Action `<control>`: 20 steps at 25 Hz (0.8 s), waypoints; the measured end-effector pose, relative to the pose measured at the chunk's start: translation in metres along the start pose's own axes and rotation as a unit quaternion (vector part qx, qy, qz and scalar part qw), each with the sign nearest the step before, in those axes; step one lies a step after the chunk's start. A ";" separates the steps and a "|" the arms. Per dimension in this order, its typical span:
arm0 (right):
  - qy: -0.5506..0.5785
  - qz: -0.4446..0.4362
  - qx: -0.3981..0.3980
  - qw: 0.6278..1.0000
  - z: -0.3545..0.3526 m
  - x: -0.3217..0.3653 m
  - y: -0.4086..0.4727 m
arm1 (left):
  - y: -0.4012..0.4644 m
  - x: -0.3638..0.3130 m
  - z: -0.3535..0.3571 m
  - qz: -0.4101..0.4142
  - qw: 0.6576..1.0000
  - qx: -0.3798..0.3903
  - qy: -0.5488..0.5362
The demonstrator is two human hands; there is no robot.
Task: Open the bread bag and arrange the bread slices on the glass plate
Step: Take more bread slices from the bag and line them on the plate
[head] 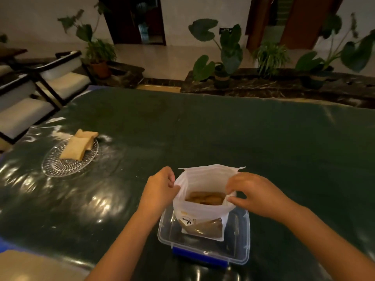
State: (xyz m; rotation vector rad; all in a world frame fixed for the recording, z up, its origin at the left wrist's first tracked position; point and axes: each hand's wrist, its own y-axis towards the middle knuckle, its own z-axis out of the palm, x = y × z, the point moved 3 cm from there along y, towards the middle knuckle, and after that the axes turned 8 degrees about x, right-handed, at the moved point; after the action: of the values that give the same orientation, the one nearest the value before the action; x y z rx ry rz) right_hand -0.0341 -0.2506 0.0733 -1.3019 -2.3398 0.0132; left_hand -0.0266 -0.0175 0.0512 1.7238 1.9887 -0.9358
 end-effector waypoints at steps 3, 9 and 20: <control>-0.035 0.031 0.011 0.999 0.005 -0.008 -0.007 | 0.006 0.007 -0.004 -0.013 0.999 0.010 -0.036; -0.022 0.058 0.004 0.998 -0.006 0.003 -0.008 | 0.003 0.016 -0.002 -0.019 0.989 0.088 -0.114; 0.030 0.235 0.192 0.952 0.038 0.019 0.113 | 0.005 0.022 0.001 -0.006 0.984 0.097 -0.152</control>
State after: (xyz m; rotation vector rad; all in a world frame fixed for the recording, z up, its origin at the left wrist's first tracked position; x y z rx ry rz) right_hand 0.0331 -0.1650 0.0215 -1.5844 -1.8031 0.5420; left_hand -0.0258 -0.0017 0.0355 1.5534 1.7604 -1.3473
